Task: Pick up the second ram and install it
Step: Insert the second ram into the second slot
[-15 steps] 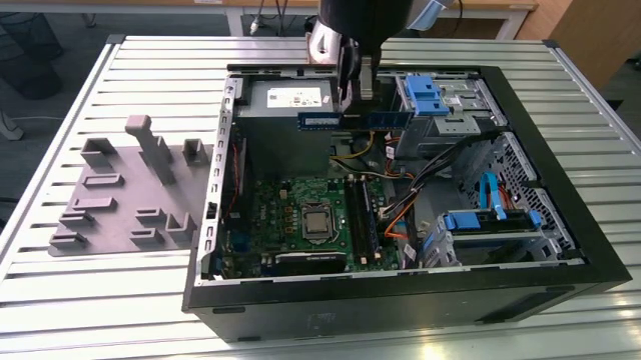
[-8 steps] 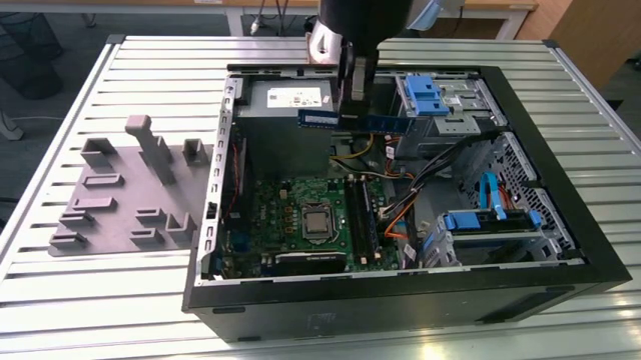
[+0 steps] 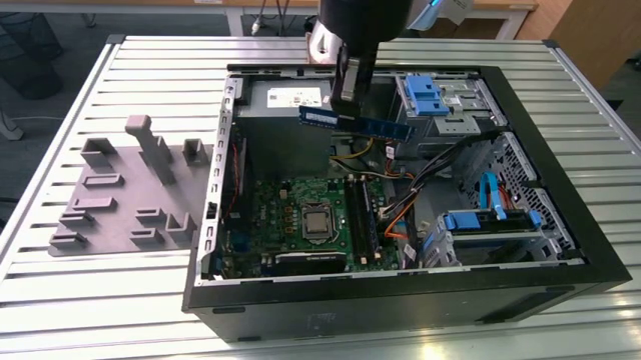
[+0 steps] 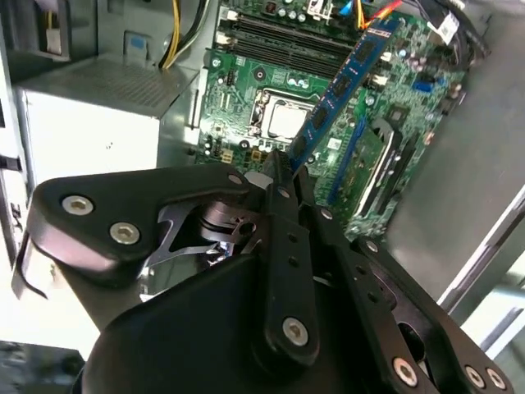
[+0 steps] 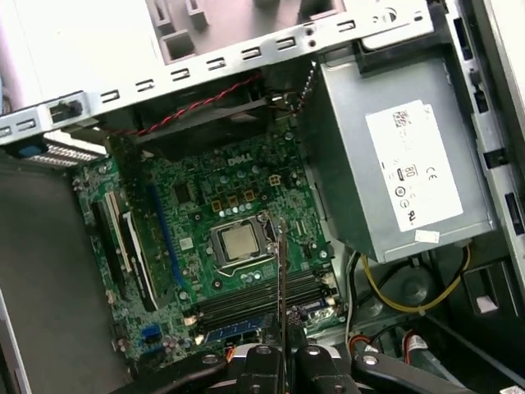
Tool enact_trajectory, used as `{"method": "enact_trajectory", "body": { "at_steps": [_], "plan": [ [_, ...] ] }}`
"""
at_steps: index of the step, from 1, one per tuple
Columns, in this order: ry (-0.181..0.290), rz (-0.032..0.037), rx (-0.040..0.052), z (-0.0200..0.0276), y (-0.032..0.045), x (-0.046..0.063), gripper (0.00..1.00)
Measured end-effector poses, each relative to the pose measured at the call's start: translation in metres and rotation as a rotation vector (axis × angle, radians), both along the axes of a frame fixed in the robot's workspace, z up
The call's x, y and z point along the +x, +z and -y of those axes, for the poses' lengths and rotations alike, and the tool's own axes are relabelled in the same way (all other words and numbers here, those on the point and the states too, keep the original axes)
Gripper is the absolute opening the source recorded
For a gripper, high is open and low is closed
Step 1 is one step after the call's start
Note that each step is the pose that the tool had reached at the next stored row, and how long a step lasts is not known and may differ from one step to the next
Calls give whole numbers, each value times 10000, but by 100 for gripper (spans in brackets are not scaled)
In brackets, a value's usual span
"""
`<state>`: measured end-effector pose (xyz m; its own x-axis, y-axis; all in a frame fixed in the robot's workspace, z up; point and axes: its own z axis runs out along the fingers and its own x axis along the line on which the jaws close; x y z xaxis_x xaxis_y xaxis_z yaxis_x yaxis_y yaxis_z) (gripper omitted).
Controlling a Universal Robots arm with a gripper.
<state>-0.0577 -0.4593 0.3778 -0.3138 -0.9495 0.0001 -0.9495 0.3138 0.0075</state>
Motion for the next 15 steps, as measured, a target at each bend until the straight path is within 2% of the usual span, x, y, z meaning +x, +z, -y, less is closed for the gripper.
{"method": "enact_trajectory", "body": {
  "at_steps": [15],
  "plan": [
    [-2713, 0, 0, 0, -30, 0, 14]
  ]
}}
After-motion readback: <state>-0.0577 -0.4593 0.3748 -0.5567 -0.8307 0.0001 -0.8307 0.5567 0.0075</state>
